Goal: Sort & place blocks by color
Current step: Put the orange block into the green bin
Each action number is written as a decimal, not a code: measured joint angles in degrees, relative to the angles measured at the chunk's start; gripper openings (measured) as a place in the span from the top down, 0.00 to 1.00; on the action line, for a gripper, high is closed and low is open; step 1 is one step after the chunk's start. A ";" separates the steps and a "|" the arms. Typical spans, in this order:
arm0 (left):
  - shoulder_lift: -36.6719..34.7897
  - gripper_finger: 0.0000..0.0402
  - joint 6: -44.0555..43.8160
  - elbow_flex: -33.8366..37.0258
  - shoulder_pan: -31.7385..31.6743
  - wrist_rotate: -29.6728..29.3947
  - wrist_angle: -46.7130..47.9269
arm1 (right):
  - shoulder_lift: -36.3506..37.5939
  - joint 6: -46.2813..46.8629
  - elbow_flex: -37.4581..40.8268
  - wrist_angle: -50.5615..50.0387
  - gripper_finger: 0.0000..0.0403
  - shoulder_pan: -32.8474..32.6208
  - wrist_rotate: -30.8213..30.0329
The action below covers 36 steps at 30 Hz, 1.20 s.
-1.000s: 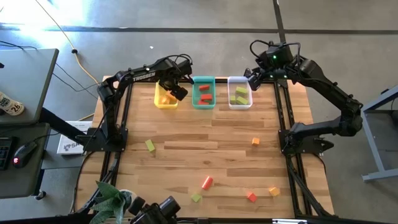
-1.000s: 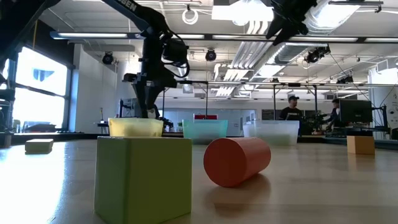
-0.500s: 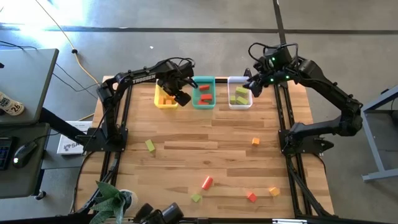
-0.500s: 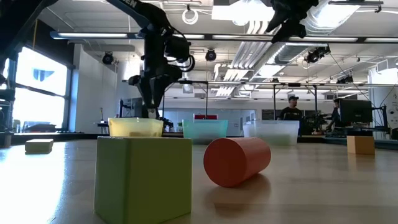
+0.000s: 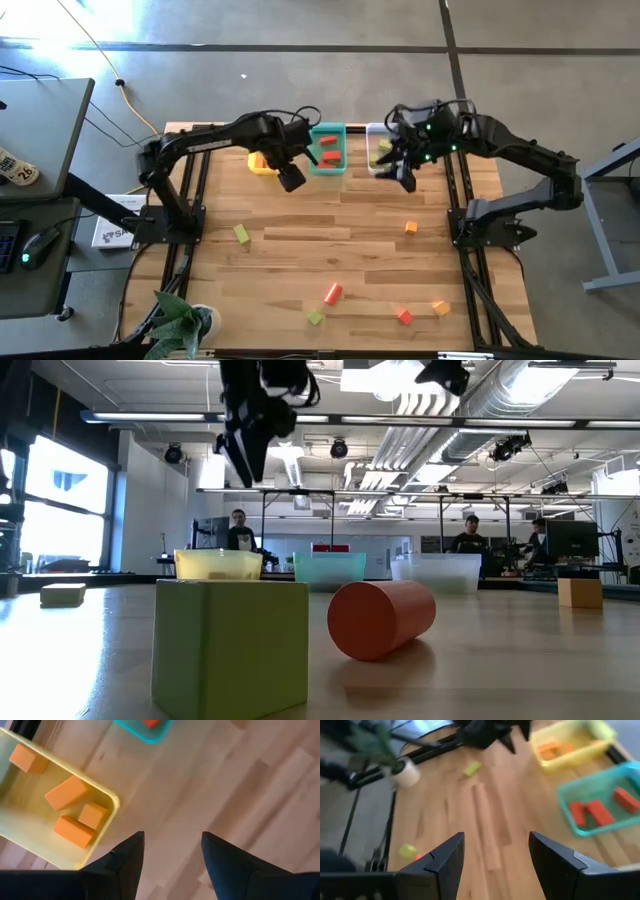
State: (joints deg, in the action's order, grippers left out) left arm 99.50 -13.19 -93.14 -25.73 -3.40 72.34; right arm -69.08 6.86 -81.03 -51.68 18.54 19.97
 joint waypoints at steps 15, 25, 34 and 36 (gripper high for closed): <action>-4.78 0.54 -3.17 -0.02 12.98 -0.28 7.75 | -5.67 -5.91 0.00 2.42 0.48 -22.11 -9.12; -4.74 0.54 -5.58 -0.04 17.99 -0.95 7.61 | -14.96 -9.53 0.00 7.88 0.48 -30.95 -10.00; -4.71 0.54 -10.65 -0.04 18.55 -6.06 7.56 | -23.19 -13.79 0.00 13.63 0.48 -35.77 -12.68; -4.69 0.54 -12.42 -0.04 18.18 -6.73 7.56 | -24.64 -14.96 0.00 14.29 0.48 -36.44 -12.68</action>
State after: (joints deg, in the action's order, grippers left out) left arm 94.80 -25.61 -93.19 -7.55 -10.13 79.90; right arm -93.71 -8.10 -81.03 -37.39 -17.90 7.29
